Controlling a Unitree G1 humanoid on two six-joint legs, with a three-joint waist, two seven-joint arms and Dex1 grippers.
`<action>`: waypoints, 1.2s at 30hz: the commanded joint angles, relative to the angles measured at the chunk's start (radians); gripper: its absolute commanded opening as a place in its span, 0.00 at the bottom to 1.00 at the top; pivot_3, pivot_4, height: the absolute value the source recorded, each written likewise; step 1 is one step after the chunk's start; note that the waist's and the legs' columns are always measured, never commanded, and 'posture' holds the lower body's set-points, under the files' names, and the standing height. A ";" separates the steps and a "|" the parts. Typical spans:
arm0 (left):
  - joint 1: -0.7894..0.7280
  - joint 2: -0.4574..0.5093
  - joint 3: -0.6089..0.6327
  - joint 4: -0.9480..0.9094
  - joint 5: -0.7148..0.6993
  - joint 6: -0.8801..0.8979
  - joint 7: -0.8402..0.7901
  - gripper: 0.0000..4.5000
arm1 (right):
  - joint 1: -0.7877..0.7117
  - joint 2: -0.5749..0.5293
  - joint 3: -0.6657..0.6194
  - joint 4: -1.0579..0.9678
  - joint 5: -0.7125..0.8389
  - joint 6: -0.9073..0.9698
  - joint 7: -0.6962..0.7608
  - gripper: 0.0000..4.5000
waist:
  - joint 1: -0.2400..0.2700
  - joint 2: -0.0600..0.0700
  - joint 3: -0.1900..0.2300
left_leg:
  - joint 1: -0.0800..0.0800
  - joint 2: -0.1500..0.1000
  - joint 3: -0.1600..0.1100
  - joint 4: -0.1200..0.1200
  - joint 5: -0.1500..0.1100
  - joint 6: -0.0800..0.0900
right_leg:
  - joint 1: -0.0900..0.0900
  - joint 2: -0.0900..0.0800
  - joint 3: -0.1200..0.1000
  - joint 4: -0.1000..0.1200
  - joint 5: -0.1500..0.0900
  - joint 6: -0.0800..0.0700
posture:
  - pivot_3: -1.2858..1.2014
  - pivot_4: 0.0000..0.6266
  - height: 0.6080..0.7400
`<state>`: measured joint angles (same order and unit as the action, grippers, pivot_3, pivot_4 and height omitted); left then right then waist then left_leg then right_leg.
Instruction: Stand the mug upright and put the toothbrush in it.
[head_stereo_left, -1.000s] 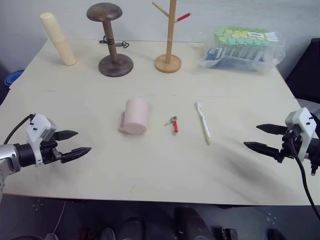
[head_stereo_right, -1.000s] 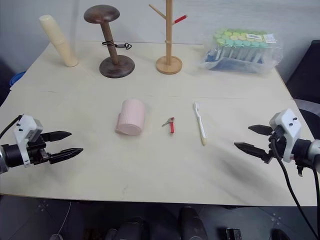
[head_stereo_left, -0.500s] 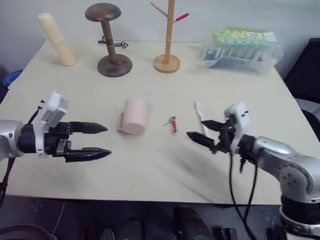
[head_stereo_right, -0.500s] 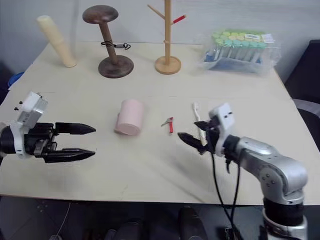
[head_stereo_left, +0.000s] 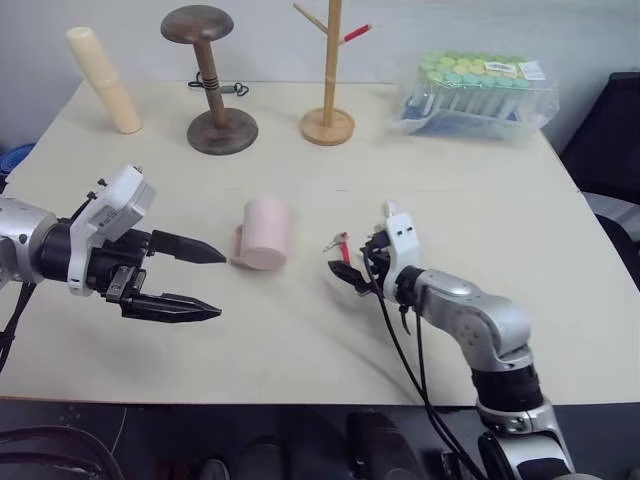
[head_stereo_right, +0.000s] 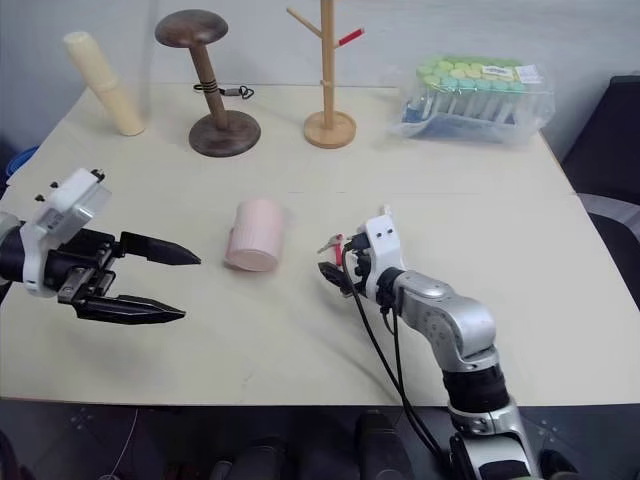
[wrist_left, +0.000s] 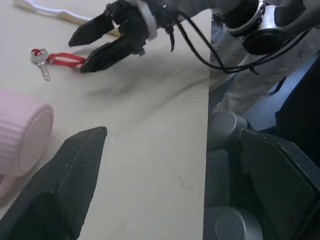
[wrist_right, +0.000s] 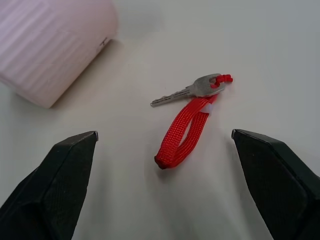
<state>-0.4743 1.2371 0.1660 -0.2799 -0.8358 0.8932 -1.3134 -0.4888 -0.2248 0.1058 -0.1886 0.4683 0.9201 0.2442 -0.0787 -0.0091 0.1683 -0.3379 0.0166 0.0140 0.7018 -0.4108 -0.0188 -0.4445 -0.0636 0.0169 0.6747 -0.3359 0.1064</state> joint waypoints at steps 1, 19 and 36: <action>-0.019 -0.010 0.009 -0.002 0.015 -0.020 0.011 1.00 | -0.017 0.025 0.018 0.096 -0.081 -0.116 -0.006 0.96 | -0.008 0.000 0.000 | 0.000 0.000 -0.001 0.000 0.000 0.000 | 0.000 0.000 -0.001 0.000 0.000 0.000 | 0.52 0.24 1.00; -0.086 -0.099 -0.024 0.118 0.140 -0.123 0.091 1.00 | 0.025 -0.002 0.015 -0.013 -0.106 -0.161 0.131 0.01 | -0.008 0.000 0.000 | -0.001 0.001 -0.004 0.001 0.000 0.000 | 0.001 -0.008 -0.008 0.000 0.000 0.000 | 0.52 0.24 1.00; -0.257 -0.321 -0.099 0.111 0.127 -0.080 0.136 1.00 | 0.024 -0.498 -0.591 0.031 0.021 0.060 0.129 0.01 | 0.027 0.003 0.002 | -0.017 -0.012 -0.019 0.013 0.002 0.006 | 0.001 -0.014 -0.015 -0.002 0.001 0.003 | 0.52 0.24 1.00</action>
<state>-0.7057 0.9170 0.0541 -0.1444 -0.6838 0.8034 -1.1881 -0.4798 -0.7059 -0.4588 -0.1857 0.5150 1.0186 0.3694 -0.0521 -0.0061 0.1701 -0.3549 0.0025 -0.0048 0.7145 -0.4074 -0.0111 -0.4431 -0.0779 0.0030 0.6732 -0.3337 0.1104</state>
